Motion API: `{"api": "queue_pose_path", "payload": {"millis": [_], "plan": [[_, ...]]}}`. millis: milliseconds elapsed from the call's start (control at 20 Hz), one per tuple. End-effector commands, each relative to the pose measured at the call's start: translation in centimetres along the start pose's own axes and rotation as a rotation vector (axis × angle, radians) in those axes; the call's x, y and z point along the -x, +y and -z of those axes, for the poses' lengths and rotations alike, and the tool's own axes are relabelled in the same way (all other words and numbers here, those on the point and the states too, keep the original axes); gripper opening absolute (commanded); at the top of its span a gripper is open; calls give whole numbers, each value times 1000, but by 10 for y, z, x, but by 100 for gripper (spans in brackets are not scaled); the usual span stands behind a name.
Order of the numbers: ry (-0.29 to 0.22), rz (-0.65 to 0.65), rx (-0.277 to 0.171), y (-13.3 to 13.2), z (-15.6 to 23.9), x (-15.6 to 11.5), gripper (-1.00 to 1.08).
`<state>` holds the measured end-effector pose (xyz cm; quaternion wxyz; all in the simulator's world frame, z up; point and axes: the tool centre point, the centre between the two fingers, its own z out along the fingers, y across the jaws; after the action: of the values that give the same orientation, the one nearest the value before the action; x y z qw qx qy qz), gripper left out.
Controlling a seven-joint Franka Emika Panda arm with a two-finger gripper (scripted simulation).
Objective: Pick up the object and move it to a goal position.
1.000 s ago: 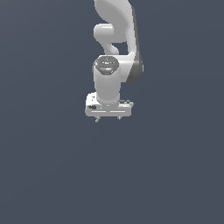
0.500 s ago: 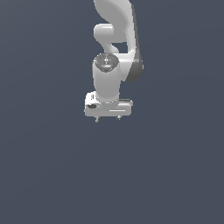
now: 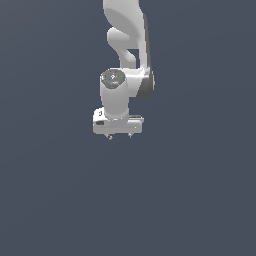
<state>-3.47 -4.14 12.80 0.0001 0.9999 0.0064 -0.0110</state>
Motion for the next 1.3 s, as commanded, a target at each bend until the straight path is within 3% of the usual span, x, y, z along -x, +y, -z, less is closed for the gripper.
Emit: {"api": "queue_pose_path", "payload": {"millis": [0,600,1250], "plan": [[4,-7,-2,10,-14,10,100],[20,-35,-1,48,-65,56,100],[21,-39,-1,52,-81,63,100]]}}
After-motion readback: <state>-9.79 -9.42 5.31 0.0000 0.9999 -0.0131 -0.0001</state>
